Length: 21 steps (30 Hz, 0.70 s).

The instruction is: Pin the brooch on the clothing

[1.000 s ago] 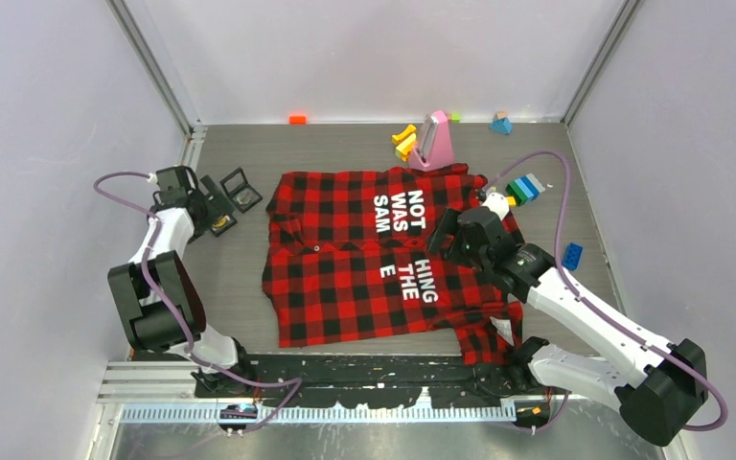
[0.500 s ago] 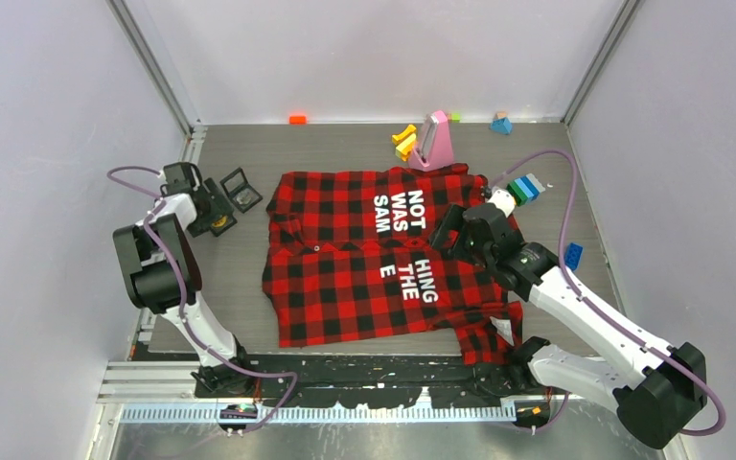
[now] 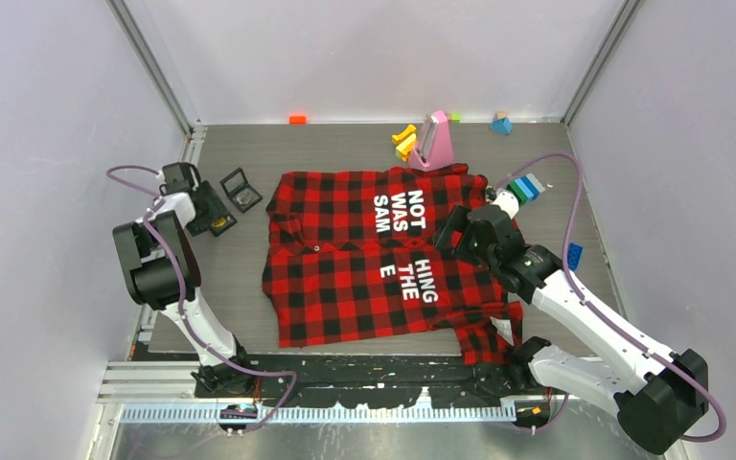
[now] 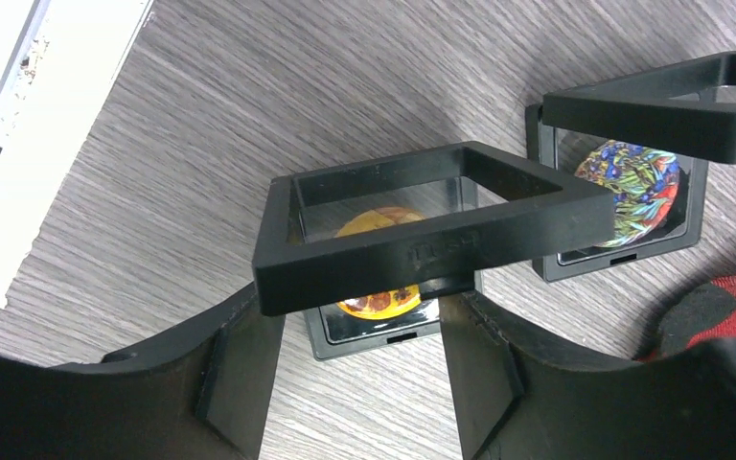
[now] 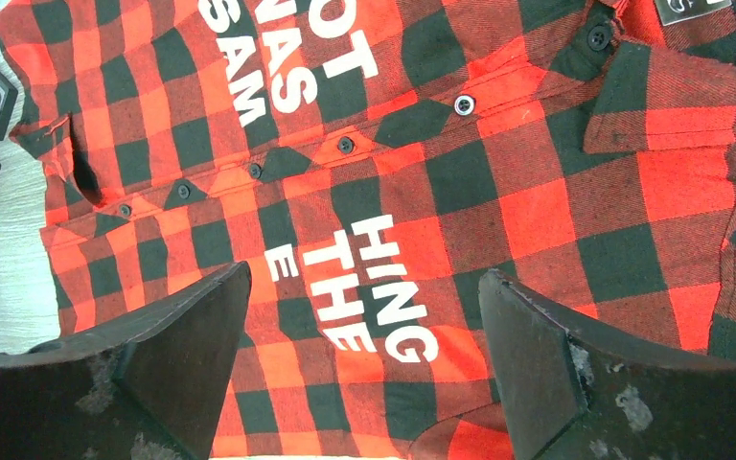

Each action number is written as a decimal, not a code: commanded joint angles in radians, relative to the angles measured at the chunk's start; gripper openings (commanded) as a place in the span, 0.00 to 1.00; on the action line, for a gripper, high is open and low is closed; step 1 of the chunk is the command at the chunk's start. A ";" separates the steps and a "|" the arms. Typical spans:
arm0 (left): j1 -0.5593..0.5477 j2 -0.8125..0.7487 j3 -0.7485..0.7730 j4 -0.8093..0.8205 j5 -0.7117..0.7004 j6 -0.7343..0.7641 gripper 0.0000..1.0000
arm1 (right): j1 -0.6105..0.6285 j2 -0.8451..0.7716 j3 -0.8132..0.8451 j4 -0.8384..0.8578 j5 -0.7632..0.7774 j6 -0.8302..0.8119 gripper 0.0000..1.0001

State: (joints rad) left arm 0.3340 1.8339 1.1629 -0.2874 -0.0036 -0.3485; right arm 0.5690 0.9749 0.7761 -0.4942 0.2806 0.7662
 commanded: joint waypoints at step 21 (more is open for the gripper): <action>0.026 -0.082 -0.003 0.005 0.012 0.019 0.21 | -0.018 -0.041 -0.028 0.023 -0.001 0.029 0.94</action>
State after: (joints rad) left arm 0.3557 1.8256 1.1774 -0.2890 0.0189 -0.3328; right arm 0.5560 0.9596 0.7521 -0.4984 0.2707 0.7815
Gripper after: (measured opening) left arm 0.265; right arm 0.941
